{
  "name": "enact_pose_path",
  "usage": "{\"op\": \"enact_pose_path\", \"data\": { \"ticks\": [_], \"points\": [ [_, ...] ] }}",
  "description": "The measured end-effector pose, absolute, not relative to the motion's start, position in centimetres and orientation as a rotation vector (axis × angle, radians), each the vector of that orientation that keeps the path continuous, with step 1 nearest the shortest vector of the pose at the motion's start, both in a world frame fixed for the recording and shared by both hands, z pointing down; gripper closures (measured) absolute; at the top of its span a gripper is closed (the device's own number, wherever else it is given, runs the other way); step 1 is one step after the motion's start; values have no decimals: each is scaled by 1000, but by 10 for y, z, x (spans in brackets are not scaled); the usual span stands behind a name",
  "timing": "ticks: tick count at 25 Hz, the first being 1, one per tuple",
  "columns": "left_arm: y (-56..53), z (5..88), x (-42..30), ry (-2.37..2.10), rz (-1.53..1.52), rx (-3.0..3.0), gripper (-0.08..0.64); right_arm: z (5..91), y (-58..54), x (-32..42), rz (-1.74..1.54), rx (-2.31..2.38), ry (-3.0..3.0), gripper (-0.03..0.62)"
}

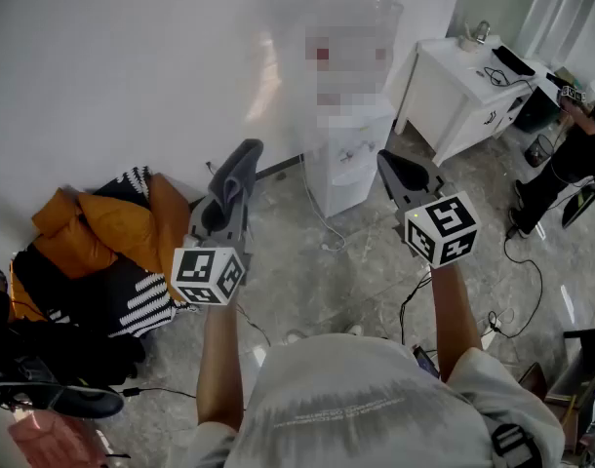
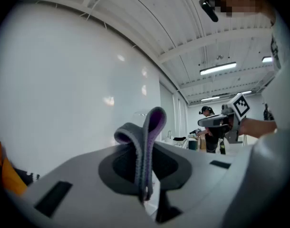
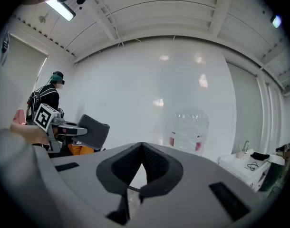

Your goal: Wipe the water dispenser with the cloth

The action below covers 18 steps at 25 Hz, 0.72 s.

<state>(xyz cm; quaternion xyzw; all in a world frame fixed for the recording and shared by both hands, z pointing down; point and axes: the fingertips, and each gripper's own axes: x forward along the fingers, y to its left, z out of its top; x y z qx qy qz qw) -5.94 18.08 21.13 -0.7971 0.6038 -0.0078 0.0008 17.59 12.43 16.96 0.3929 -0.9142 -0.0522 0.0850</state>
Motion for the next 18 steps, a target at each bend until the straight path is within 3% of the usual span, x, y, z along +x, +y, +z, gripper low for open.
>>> {"op": "enact_pose_path", "data": {
  "ticks": [18],
  "points": [
    [194, 240, -122, 1955, -18, -2520, 514, 185, 134, 131, -62, 1185, -2739, 578]
  ]
}}
